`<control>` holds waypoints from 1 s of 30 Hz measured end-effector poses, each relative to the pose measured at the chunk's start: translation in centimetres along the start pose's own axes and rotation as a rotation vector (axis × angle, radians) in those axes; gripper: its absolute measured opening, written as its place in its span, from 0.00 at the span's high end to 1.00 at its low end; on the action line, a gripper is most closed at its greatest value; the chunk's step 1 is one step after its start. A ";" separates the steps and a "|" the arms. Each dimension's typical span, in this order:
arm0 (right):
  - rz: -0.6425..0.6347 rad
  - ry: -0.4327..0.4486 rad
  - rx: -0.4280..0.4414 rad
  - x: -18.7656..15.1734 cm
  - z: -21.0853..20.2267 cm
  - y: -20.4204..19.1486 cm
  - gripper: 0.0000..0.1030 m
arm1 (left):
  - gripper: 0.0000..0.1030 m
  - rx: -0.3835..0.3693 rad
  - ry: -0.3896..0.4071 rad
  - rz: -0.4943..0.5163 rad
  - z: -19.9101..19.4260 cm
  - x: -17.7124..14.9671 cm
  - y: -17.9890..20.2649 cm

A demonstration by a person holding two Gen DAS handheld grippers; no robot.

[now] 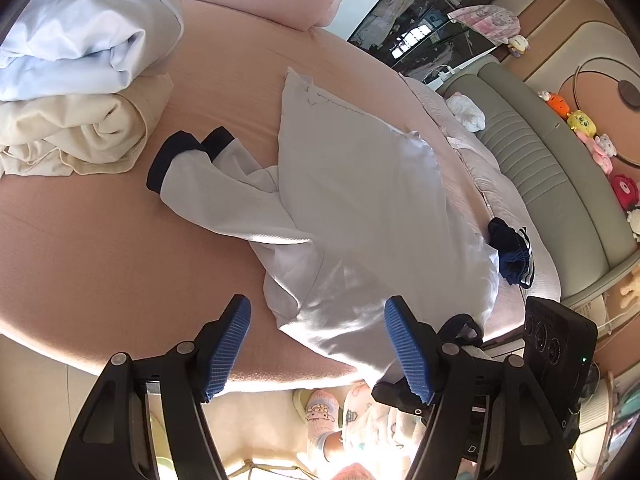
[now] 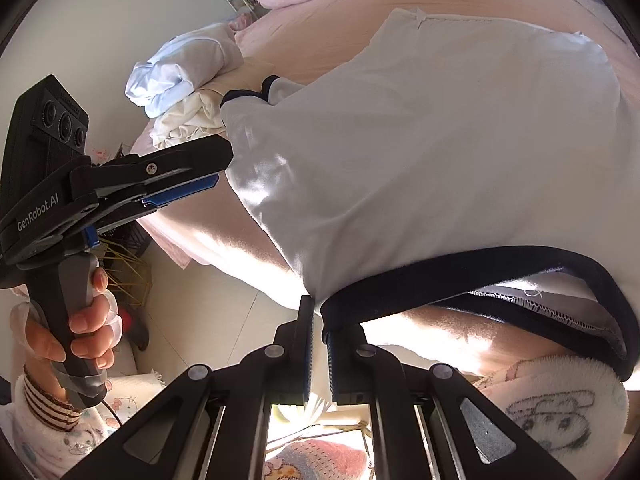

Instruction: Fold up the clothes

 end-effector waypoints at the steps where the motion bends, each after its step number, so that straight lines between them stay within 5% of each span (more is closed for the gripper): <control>1: 0.012 0.004 0.007 0.1 -0.1 0.2 0.94 | 0.34 0.006 -0.015 -0.008 0.4 0.2 0.0; 4: 0.024 0.007 0.005 0.2 -0.5 0.3 0.94 | 0.34 0.001 -0.058 -0.048 1.7 0.5 -0.3; 7: 0.035 0.009 0.002 0.4 -0.9 0.4 0.94 | 0.34 -0.090 -0.090 -0.144 2.1 0.8 -0.7; 12: 0.116 0.022 0.049 0.5 -1.5 0.8 0.42 | 0.31 -0.102 -0.093 -0.191 2.2 1.4 -0.8; 20: 0.371 0.139 0.146 1.2 -3.5 3.7 0.42 | 0.31 -0.034 -0.124 -0.207 3.7 1.4 -1.8; 25: 0.474 0.187 0.126 1.7 -3.8 5.7 0.42 | 0.31 -0.014 -0.128 -0.201 3.9 1.0 -2.5; 30: 0.518 0.190 0.080 2.2 -3.1 6.7 0.42 | 0.45 0.119 -0.144 -0.102 4.2 0.8 -2.1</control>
Point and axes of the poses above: each gripper's, at about its wrist camera, not at the fingertips, and z roughly the way its jaws point, y to its right, x to its top, the point moved 3 cm from there along z, roughly the way its jaws point, and after that the axes turned 4 degrees about x, right-handed, at the moved point
